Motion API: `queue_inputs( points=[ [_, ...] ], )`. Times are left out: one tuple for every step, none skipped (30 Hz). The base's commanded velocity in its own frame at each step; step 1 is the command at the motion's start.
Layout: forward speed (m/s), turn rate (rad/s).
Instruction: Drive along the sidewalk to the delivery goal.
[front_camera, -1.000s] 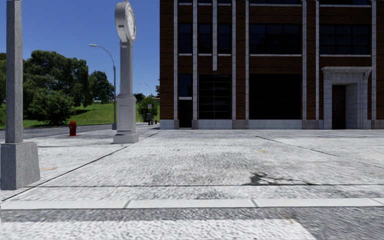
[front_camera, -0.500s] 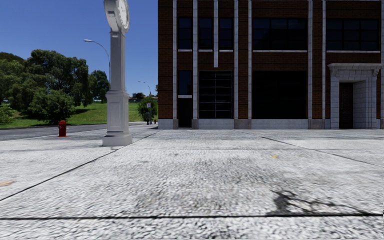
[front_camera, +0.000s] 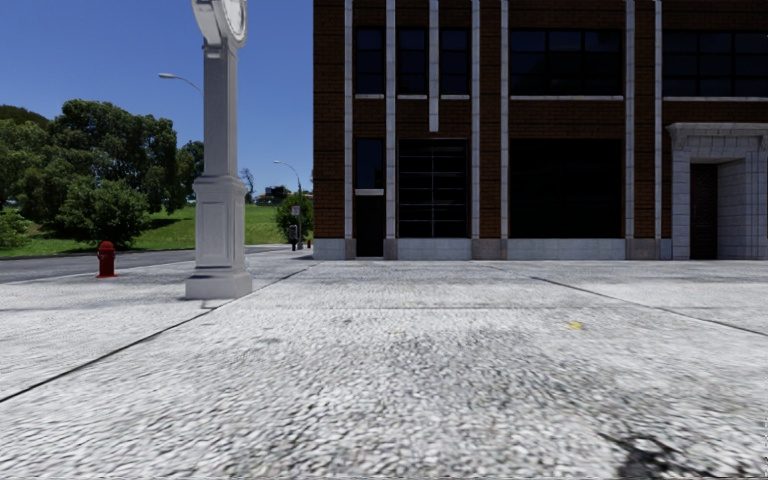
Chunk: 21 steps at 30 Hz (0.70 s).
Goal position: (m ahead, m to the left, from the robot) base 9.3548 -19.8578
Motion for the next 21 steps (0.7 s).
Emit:
queue_inputs(
  points=[
    [1.12, 0.0],
    [1.12, 0.0],
    [1.12, 0.0],
    [1.12, 0.0],
    [1.12, 0.0],
    [1.12, 0.0],
    [1.12, 0.0],
    [1.12, 0.0],
    [1.12, 0.0],
    [1.12, 0.0],
    [1.12, 0.0],
    [1.12, 0.0],
    [1.12, 0.0],
    [1.12, 0.0],
    [1.12, 0.0],
    [1.12, 0.0],
    [1.12, 0.0],
    [1.12, 0.0],
    [1.12, 0.0],
    [1.12, 0.0],
    [1.12, 0.0]
  ],
)
